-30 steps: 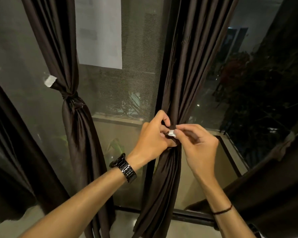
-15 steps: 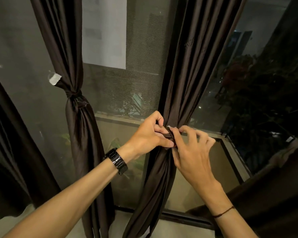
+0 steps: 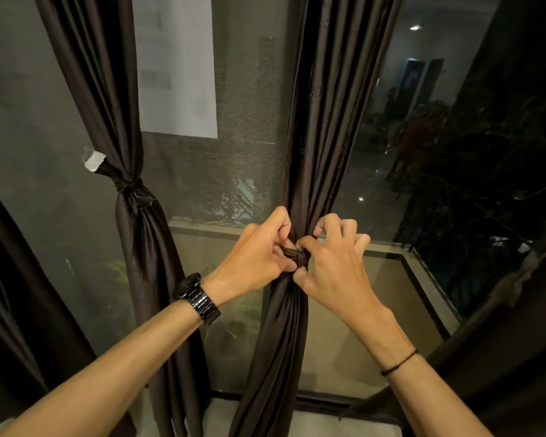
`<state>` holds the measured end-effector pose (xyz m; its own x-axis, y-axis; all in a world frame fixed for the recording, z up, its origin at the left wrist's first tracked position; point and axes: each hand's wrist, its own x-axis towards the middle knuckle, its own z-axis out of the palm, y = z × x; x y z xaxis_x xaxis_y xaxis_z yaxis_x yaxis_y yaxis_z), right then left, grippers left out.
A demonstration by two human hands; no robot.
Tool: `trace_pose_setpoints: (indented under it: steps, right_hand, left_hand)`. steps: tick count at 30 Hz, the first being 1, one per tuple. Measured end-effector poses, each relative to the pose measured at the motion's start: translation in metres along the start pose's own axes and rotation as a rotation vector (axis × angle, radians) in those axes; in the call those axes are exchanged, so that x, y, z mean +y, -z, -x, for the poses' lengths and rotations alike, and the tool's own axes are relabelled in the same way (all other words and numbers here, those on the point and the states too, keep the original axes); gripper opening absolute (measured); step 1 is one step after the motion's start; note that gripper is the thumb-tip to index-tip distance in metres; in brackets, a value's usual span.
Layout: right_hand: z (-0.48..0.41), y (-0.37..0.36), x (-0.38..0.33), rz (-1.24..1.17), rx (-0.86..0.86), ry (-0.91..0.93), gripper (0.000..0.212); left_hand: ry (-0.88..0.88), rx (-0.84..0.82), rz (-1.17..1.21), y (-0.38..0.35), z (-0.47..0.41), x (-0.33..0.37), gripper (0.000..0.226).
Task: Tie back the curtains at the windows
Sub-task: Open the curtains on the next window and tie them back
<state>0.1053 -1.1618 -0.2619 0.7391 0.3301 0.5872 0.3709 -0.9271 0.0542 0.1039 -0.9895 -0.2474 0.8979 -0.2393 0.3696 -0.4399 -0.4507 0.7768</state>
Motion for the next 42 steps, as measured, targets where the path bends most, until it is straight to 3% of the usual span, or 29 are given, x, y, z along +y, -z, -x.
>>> trace_pose_setpoints:
  steps: [4,7,11,15,18,20,23,28,35,40,42]
  right_hand:
    - [-0.001,0.002,-0.005,0.028,-0.04,0.015,0.018]
    - [-0.002,0.01,-0.004,0.064,-0.072,0.103,0.024]
    - [-0.006,0.016,0.009,0.015,-0.129,0.134,0.033]
    - [0.002,0.01,0.028,-0.114,-0.128,0.195,0.021]
    - [0.023,-0.001,0.032,-0.201,-0.017,0.214,0.021]
    - [0.035,-0.01,0.034,-0.188,0.184,0.176,0.027]
    - [0.044,-0.02,0.038,-0.169,0.389,0.118,0.018]
    - [0.046,-0.019,0.051,-0.294,0.383,0.023,0.008]
    - [0.046,-0.022,0.07,-0.354,0.27,-0.11,0.007]
    - [0.042,-0.003,0.092,-0.262,0.175,-0.097,0.053]
    - [0.042,0.01,0.097,-0.17,0.183,-0.09,0.061]
  left_hand:
    - [-0.08,0.004,-0.071,0.002,0.008,-0.004,0.062]
    - [-0.119,-0.011,-0.108,0.003,0.009,-0.005,0.063]
    - [-0.107,0.008,-0.059,-0.004,0.005,0.003,0.061]
    - [-0.044,0.046,0.036,-0.011,0.001,0.007,0.063]
    - [-0.005,0.06,0.102,-0.018,-0.001,0.006,0.066]
    - [-0.006,0.073,0.115,-0.023,-0.002,0.006,0.066]
    - [-0.029,0.081,0.079,-0.03,-0.001,0.01,0.064]
    - [-0.208,0.157,-0.234,-0.023,-0.004,0.012,0.058]
    - [-0.265,0.227,-0.48,-0.042,-0.011,0.009,0.051]
    - [-0.461,0.236,-0.85,-0.059,-0.011,0.032,0.037]
    - [-0.543,0.264,-0.951,-0.068,-0.014,0.042,0.036]
